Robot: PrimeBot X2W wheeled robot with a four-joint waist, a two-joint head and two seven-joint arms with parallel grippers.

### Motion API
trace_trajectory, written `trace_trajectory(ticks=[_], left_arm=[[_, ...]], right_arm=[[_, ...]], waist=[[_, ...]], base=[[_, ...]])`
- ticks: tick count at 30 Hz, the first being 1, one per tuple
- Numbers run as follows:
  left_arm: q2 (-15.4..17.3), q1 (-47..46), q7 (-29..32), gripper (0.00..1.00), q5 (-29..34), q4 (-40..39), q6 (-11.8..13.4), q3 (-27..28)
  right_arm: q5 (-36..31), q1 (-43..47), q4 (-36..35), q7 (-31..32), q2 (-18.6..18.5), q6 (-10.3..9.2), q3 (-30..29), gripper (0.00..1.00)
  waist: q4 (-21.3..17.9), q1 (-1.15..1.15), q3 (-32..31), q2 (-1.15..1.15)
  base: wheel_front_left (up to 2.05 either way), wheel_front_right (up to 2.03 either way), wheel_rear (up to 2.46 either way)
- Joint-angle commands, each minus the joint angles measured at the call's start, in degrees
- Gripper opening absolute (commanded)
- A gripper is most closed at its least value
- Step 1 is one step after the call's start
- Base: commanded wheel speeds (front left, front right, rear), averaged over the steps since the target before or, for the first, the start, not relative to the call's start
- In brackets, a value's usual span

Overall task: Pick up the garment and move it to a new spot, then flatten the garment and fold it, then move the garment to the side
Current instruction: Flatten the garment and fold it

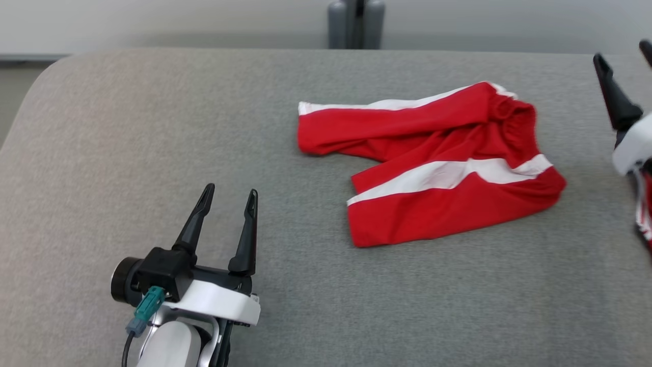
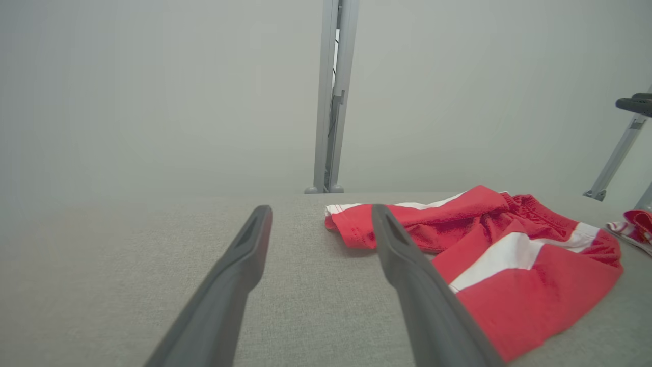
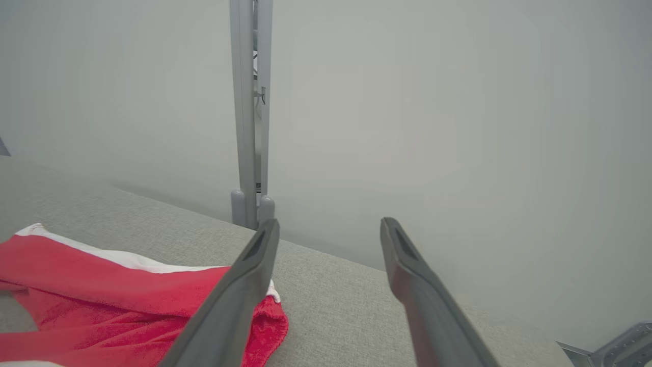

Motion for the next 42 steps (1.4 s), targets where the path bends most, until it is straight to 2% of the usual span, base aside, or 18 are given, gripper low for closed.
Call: trace_trajectory(ticks=[1, 7, 11, 15, 21, 24, 28, 34, 42], left_arm=[[0.26, 0.77, -0.17, 1.00, 0.25, -0.12, 0.23, 0.44], [0.26, 1.99, -0.17, 1.00, 0.44, -0.10, 0.73, 1.66], [0.24, 2.55, -0.17, 1.00, 0.37, -0.08, 0.79, 2.22], [0.25, 3.04, -0.17, 1.00, 0.54, 0.22, 0.04, 2.22], [0.25, 2.79, -0.17, 1.00, 0.60, 0.54, -0.47, 2.20], [0.25, 2.45, -0.17, 1.00, 0.67, 0.58, -0.74, 1.91], [0.25, 1.86, -0.17, 1.00, 0.86, 0.70, -1.02, 1.47], [0.22, 0.59, -0.17, 1.00, 0.74, 0.83, -1.20, 0.76], [0.23, -0.99, -0.17, 1.00, 0.31, 0.88, -1.21, -0.97]], right_arm=[[-2.01, 3.16, -1.90, -0.05, 0.72, -0.03, -3.04, 1.00], [-11.87, 19.62, -11.34, -0.04, 6.54, -0.03, -18.97, 1.00], [-16.65, 28.87, -15.61, -0.03, 11.44, -0.03, -26.54, 1.00], [-20.42, 33.90, -17.13, -0.04, 14.35, -0.03, -29.09, 1.00], [-22.42, 34.75, -17.22, -0.05, 15.44, -0.03, -29.70, 1.00], [-22.26, 33.42, -16.16, -0.05, 14.74, -0.03, -28.56, 1.00], [-19.64, 29.75, -11.47, 0.36, 12.17, -0.03, -22.41, 1.00], [-10.84, 20.23, -5.50, 5.28, 7.09, -0.03, -11.69, 1.00], [-2.15, 12.30, -1.46, 8.73, 2.17, -0.03, -1.43, 1.00]], waist=[[-2.50, 0.00, -2.14, 0.00], [-5.38, 0.00, -4.56, 0.00], [-6.57, 0.00, -5.50, 0.00], [-7.12, 0.00, -5.80, 0.00], [-6.88, 0.00, -5.62, 0.00], [-6.04, 0.00, -5.11, 0.00], [-4.54, 0.00, -3.89, 0.00], [-1.81, 0.00, -0.60, 0.00], [0.43, 0.00, 2.94, 0.00]], base=[[0.00, 0.00, 0.00], [0.00, 0.00, 0.00], [0.00, 0.00, 0.00], [0.00, 0.00, 0.00], [0.00, 0.00, 0.00], [0.00, 0.00, 0.00], [0.00, 0.00, 0.00], [0.00, 0.00, 0.00], [0.00, 0.00, 0.00]])
